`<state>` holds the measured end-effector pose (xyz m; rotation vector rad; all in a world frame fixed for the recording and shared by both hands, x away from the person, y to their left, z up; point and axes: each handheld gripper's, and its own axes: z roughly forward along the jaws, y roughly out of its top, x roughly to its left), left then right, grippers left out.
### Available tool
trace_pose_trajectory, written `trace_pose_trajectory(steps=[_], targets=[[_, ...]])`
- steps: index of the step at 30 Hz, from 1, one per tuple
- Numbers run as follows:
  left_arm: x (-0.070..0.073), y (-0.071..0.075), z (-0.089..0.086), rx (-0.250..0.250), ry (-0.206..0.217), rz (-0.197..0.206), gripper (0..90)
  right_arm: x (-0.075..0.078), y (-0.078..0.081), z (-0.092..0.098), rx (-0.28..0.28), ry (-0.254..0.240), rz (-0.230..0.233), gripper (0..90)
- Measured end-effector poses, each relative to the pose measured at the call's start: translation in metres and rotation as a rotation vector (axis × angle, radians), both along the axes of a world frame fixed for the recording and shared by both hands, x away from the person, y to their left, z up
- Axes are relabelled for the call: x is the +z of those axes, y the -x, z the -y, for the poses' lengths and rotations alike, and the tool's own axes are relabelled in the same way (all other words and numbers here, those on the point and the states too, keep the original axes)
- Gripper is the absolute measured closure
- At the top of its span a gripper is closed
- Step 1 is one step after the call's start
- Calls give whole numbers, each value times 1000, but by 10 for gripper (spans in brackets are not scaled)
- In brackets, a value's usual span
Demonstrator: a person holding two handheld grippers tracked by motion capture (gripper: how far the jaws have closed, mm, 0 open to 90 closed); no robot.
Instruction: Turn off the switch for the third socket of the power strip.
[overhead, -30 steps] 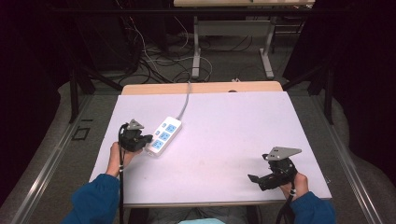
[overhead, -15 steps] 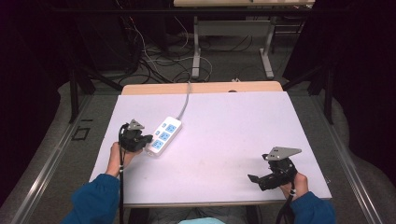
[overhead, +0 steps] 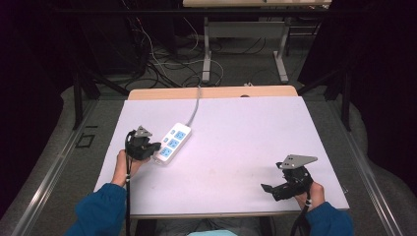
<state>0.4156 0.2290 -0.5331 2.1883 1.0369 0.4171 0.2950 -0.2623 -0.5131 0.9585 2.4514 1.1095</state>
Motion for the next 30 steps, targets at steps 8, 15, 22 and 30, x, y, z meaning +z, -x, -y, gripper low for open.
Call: trace_pose_trajectory(steps=[8,15,22,30], targets=[[0,0,0,0,8,-6,900,0,0,0,-2,-6,7,48],[0,0,0,-3,-1,3,900,0,0,0,-1,3,2,48],[0,0,0,-1,-1,1,900,0,0,0,-5,-5,7,48],[0,1,1,1,-4,4,900,0,0,0,-5,-4,7,48]])
